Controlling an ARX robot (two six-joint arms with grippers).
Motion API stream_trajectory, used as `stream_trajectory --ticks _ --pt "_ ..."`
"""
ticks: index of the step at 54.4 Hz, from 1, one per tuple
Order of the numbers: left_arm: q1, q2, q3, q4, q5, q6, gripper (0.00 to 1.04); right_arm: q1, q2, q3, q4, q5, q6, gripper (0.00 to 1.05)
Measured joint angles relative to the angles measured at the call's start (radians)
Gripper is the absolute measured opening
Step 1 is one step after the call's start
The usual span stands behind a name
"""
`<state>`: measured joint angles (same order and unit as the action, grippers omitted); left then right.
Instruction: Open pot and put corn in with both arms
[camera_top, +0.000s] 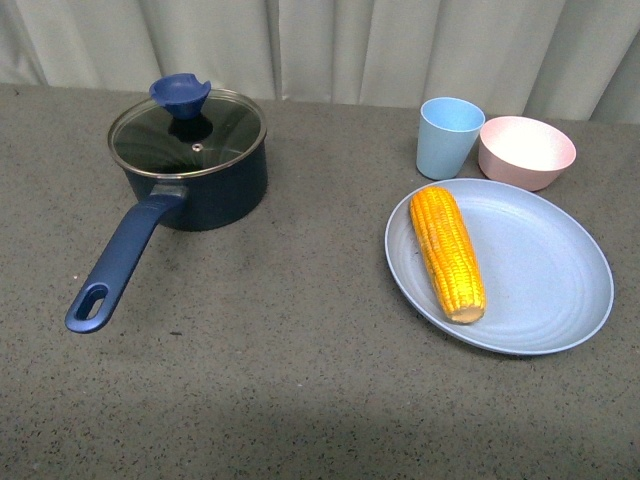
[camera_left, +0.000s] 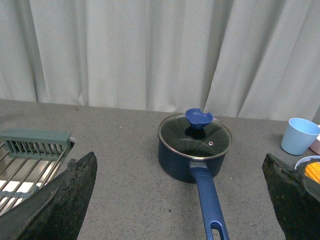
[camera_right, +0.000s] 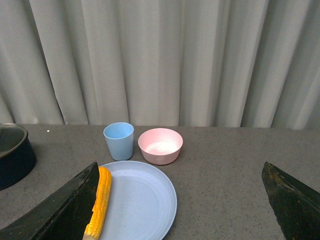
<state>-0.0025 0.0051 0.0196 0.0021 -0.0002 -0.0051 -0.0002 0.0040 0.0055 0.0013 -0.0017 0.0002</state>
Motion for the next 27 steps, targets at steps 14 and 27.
stream_trajectory --ticks 14,27 --pt "0.000 0.000 0.000 0.000 0.000 0.000 0.98 0.000 0.000 0.000 0.000 0.000 0.000 0.95" --pt "0.000 0.000 0.000 0.000 0.000 0.000 0.98 0.000 0.000 0.000 0.000 0.000 0.000 0.95"
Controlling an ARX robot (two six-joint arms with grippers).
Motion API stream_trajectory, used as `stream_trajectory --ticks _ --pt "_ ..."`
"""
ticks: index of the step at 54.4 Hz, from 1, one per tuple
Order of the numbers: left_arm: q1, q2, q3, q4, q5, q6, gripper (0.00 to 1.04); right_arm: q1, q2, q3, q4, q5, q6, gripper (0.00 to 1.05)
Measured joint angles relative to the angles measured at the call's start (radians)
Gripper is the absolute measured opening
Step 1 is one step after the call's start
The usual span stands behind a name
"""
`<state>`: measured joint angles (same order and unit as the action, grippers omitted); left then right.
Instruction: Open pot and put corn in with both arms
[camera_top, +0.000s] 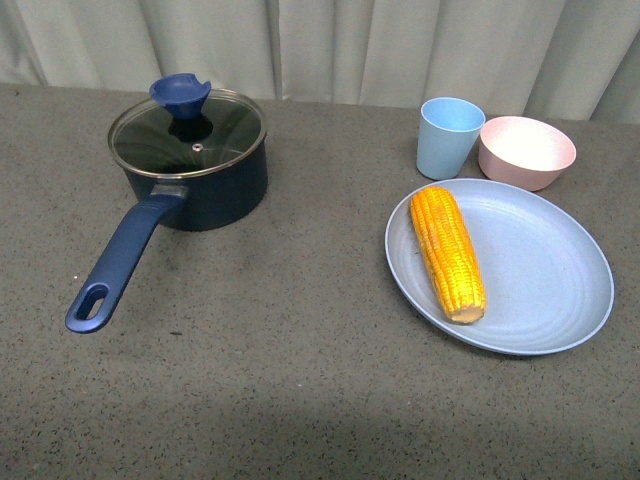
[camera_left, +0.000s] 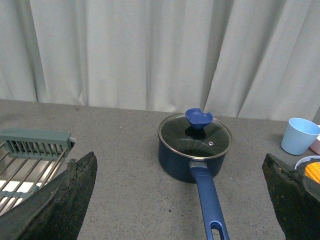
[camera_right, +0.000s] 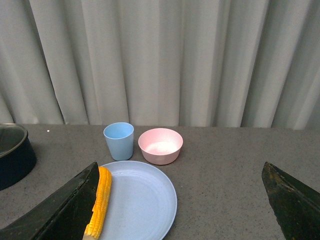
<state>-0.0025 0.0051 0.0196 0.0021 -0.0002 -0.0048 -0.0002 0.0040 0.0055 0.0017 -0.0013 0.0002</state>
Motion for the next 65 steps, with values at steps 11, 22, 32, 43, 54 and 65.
stream_trajectory --ticks 11,22,32,43,54,65 --pt "0.000 0.000 0.000 0.000 0.000 0.000 0.98 0.000 0.000 0.000 0.000 0.000 0.000 0.95" --pt "0.000 0.000 0.000 0.000 0.000 0.000 0.98 0.000 0.000 0.000 0.000 0.000 0.000 0.95" --pt "0.000 0.000 0.000 0.000 0.000 0.000 0.98 0.000 0.000 0.000 0.000 0.000 0.000 0.95" --pt "0.000 0.000 0.000 0.000 0.000 0.000 0.98 0.000 0.000 0.000 0.000 0.000 0.000 0.95" --pt "0.000 0.000 0.000 0.000 0.000 0.000 0.98 0.000 0.000 0.000 0.000 0.000 0.000 0.95" --pt "-0.062 0.107 0.018 -0.058 -0.235 -0.029 0.98 0.000 0.000 0.000 0.000 0.000 0.000 0.95"
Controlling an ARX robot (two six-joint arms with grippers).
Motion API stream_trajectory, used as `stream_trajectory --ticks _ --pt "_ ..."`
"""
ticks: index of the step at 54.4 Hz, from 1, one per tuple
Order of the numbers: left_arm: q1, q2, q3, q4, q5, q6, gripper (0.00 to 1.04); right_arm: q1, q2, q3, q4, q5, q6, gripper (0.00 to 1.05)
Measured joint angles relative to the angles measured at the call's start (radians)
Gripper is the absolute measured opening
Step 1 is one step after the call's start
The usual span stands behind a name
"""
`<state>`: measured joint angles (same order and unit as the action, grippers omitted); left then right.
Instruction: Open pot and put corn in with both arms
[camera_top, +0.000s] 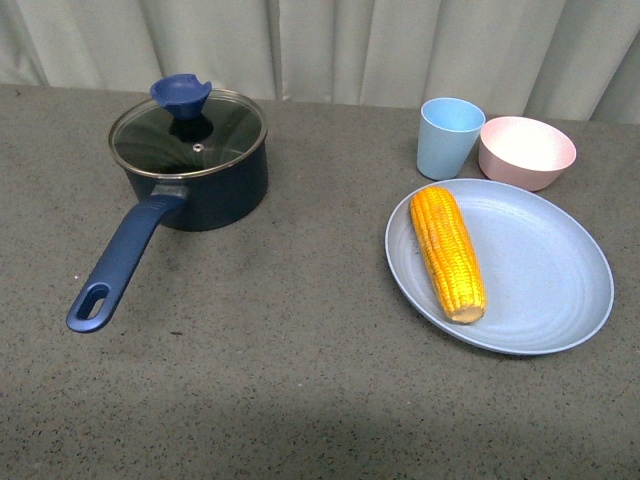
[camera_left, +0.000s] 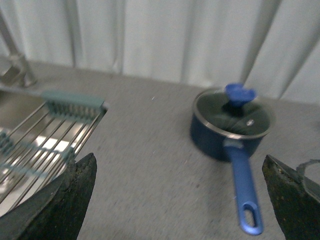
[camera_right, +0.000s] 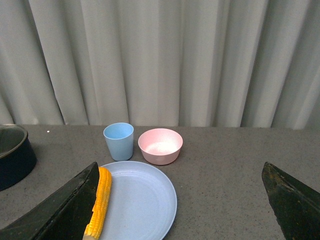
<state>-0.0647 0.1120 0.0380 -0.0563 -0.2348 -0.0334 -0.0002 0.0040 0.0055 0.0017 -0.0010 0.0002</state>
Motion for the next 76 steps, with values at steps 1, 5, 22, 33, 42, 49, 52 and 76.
stream_trajectory --ticks 1,5,22,33,42,49,52,76 --pt "-0.005 0.037 0.000 0.013 -0.011 -0.005 0.98 0.000 0.000 0.000 0.000 0.000 0.000 0.95" --pt "-0.022 0.216 0.011 0.155 -0.004 -0.039 0.98 0.000 0.000 0.000 0.000 0.000 0.000 0.95" --pt "-0.143 1.282 0.354 0.905 0.016 -0.084 0.98 0.000 0.000 0.000 0.000 0.000 0.000 0.95" --pt "-0.174 1.574 0.565 0.944 0.016 -0.081 0.98 0.000 0.000 0.000 0.000 0.000 0.000 0.95" --pt "-0.179 1.778 0.766 0.932 0.018 -0.066 0.98 0.000 0.000 0.000 0.000 0.000 0.000 0.95" --pt "-0.180 1.878 0.863 0.916 0.031 -0.056 0.98 0.000 0.000 0.000 0.000 0.000 0.000 0.95" --pt "-0.180 1.914 0.900 0.911 0.033 -0.051 0.98 0.000 0.000 0.000 0.000 0.000 0.000 0.95" --pt "-0.159 2.116 1.099 0.835 0.033 -0.039 0.98 0.000 0.000 0.000 0.000 0.000 0.000 0.95"
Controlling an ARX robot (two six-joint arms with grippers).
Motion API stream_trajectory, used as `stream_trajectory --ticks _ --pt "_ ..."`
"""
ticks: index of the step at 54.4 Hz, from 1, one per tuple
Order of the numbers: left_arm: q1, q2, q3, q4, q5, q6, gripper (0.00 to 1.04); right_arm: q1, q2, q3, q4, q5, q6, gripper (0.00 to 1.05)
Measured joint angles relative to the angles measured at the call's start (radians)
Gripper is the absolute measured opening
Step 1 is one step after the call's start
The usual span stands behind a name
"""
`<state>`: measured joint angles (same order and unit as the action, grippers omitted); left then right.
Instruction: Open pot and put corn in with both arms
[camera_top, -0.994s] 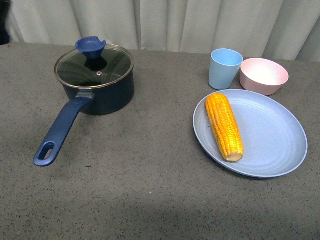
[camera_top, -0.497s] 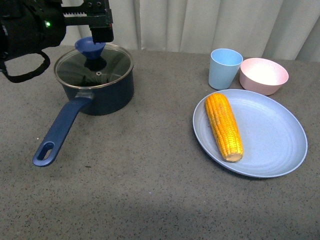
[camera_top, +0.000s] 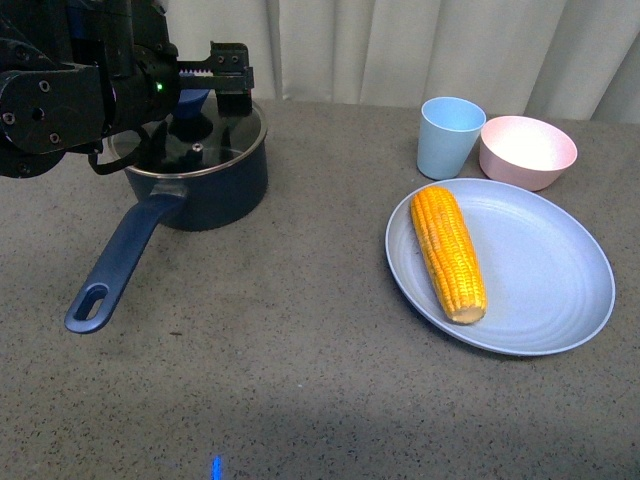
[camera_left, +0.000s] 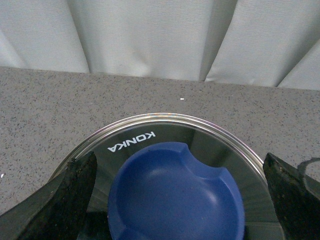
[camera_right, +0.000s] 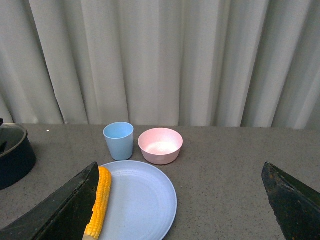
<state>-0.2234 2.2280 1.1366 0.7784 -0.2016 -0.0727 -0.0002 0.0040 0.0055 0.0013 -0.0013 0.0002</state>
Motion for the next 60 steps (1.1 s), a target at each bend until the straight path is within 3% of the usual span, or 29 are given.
stream_trajectory --ticks 12,20,22,41,60 --pt "0.009 0.037 0.036 -0.021 0.002 0.010 0.97 0.000 0.000 0.000 0.000 0.000 0.000 0.95" --pt "0.016 0.041 0.037 -0.023 0.006 0.004 0.66 0.000 0.000 0.000 0.000 0.000 0.000 0.95" --pt "0.016 0.041 0.036 -0.015 0.002 0.005 0.63 0.000 0.000 0.000 0.000 0.000 0.000 0.95" --pt "0.039 -0.058 -0.046 0.029 0.014 -0.014 0.62 0.000 0.000 0.000 0.000 0.000 0.000 0.95" --pt "0.224 -0.135 -0.168 0.107 0.055 0.029 0.62 0.000 0.000 0.000 0.000 0.000 0.000 0.95"
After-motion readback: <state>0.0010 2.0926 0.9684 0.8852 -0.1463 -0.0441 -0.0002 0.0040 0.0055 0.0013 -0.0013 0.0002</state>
